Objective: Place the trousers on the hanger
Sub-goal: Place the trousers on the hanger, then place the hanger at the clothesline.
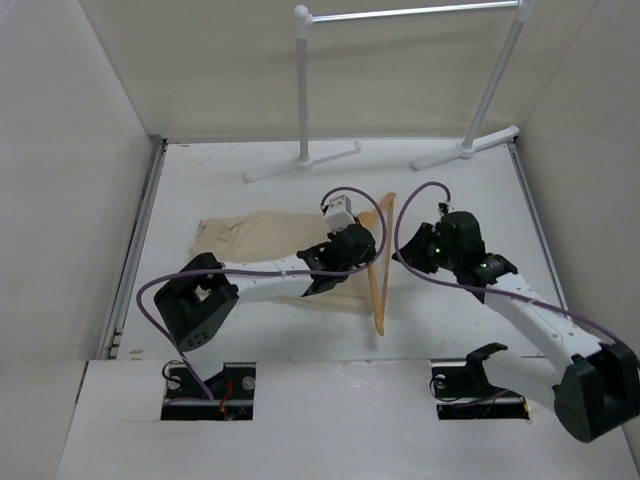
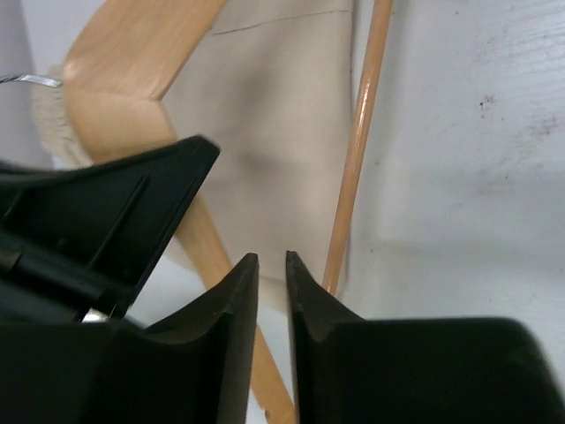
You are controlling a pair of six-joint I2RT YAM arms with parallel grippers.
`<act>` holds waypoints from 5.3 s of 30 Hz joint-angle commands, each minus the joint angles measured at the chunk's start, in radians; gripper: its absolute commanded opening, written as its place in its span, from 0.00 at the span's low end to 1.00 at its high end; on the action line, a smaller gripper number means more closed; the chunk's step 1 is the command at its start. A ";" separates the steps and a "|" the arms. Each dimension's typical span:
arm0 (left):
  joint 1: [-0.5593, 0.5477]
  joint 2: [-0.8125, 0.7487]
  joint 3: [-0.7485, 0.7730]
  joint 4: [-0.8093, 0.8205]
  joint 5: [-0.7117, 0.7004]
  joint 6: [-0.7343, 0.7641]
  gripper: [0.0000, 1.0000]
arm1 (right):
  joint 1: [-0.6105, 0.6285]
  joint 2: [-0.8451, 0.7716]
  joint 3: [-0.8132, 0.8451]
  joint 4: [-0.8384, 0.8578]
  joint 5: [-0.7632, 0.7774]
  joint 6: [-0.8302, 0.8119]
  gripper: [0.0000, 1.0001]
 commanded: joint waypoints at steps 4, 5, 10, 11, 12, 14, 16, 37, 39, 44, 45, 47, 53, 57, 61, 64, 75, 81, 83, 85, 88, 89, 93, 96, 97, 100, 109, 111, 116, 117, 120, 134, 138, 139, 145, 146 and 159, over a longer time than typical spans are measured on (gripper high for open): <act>-0.003 0.021 -0.061 0.105 -0.014 -0.054 0.00 | 0.051 0.193 0.012 0.239 0.114 -0.047 0.34; 0.000 0.033 -0.064 0.102 -0.003 -0.051 0.00 | 0.055 0.220 0.019 0.253 0.112 -0.048 0.35; 0.014 0.067 -0.108 0.111 0.018 -0.048 0.00 | 0.083 0.377 0.046 0.325 0.135 -0.050 0.43; 0.017 0.070 -0.116 0.116 0.021 -0.047 0.00 | 0.091 0.405 0.049 0.338 0.143 -0.047 0.45; 0.020 0.074 -0.124 0.119 0.025 -0.045 0.00 | 0.100 0.431 0.054 0.348 0.147 -0.045 0.45; 0.021 0.084 -0.134 0.120 0.034 -0.045 0.00 | 0.111 0.471 0.059 0.364 0.157 -0.044 0.46; 0.021 0.088 -0.147 0.122 0.035 -0.050 0.00 | 0.117 0.497 0.059 0.374 0.175 -0.038 0.49; 0.092 0.027 -0.243 0.119 0.060 -0.041 0.00 | 0.049 0.488 -0.046 0.557 0.045 0.139 0.10; 0.116 -0.002 -0.271 0.113 0.061 -0.027 0.00 | 0.019 0.424 -0.050 0.540 0.043 0.139 0.09; 0.188 -0.079 -0.343 0.091 0.089 0.035 0.00 | -0.081 0.308 -0.030 0.457 -0.003 0.121 0.09; 0.204 -0.093 -0.354 0.085 0.095 0.050 0.00 | -0.099 0.296 -0.026 0.444 -0.015 0.116 0.09; 0.237 -0.119 -0.377 0.067 0.107 0.081 0.00 | -0.136 0.282 -0.020 0.411 -0.021 0.110 0.09; 0.334 -0.228 -0.423 -0.017 0.137 0.191 0.00 | -0.204 0.294 -0.020 0.379 -0.008 0.113 0.09; 0.388 -0.312 -0.420 -0.083 0.137 0.257 0.01 | -0.231 0.313 -0.029 0.368 0.014 0.113 0.09; 0.391 -0.341 -0.386 -0.103 0.144 0.275 0.01 | -0.231 0.346 -0.024 0.375 0.015 0.108 0.12; 0.359 -0.337 -0.349 -0.105 0.144 0.276 0.01 | -0.231 0.366 -0.021 0.381 0.020 0.110 0.12; 0.297 -0.337 -0.268 -0.113 0.118 0.279 0.01 | -0.207 0.403 -0.029 0.379 0.037 0.111 0.14; 0.271 -0.410 -0.155 -0.183 0.106 0.298 0.00 | -0.179 0.374 -0.038 0.341 0.064 0.113 0.29; 0.236 -0.439 -0.086 -0.232 0.071 0.341 0.00 | -0.166 0.331 -0.027 0.304 0.074 0.110 0.46; 0.199 -0.458 -0.015 -0.280 0.045 0.384 0.00 | -0.155 0.261 -0.007 0.244 0.089 0.099 0.63; 0.149 -0.469 0.077 -0.326 0.017 0.433 0.00 | -0.141 0.129 0.022 0.162 0.107 0.073 0.75; 0.135 -0.469 0.103 -0.338 0.011 0.444 0.00 | -0.141 0.083 0.035 0.126 0.120 0.064 0.77; 0.106 -0.456 0.235 -0.402 -0.003 0.486 0.00 | -0.130 -0.101 0.132 -0.022 0.137 0.019 0.79; 0.106 -0.432 0.376 -0.481 0.009 0.498 0.00 | -0.092 -0.212 0.247 -0.145 0.127 -0.025 0.82; 0.106 -0.420 0.430 -0.507 0.017 0.503 0.00 | -0.074 -0.238 0.290 -0.180 0.127 -0.043 0.82; 0.104 -0.369 0.580 -0.582 0.057 0.512 0.00 | 0.021 -0.273 0.411 -0.228 0.111 -0.077 0.83; 0.098 -0.219 0.901 -0.708 0.150 0.504 0.00 | 0.417 -0.115 0.578 -0.014 0.132 -0.103 0.82; 0.089 -0.208 0.918 -0.697 0.149 0.504 0.00 | 0.447 -0.054 0.600 0.031 0.137 -0.111 0.83; 0.067 -0.199 0.939 -0.682 0.141 0.510 0.00 | 0.457 0.044 0.631 0.103 0.137 -0.116 0.83; 0.064 -0.199 0.938 -0.680 0.141 0.510 0.00 | 0.457 0.058 0.635 0.106 0.132 -0.116 0.83; 0.055 -0.199 0.933 -0.679 0.134 0.509 0.00 | 0.468 0.092 0.635 0.115 0.131 -0.110 0.82; 0.028 -0.226 0.832 -0.619 0.072 0.509 0.00 | 0.533 0.126 0.531 0.264 0.135 0.050 0.70; 0.037 -0.242 0.806 -0.608 0.063 0.509 0.00 | 0.542 0.104 0.487 0.318 0.141 0.085 0.45; 0.041 -0.246 0.801 -0.607 0.063 0.509 0.00 | 0.542 0.103 0.480 0.318 0.143 0.090 0.38; 0.067 -0.288 0.754 -0.574 0.046 0.503 0.19 | 0.542 0.086 0.476 0.336 0.150 0.117 0.21; 0.073 -0.301 0.739 -0.561 0.048 0.501 0.28 | 0.542 0.081 0.477 0.339 0.153 0.119 0.20; 0.213 -0.491 0.636 -0.458 0.077 0.480 1.00 | 0.405 0.100 0.534 0.327 0.105 0.102 0.16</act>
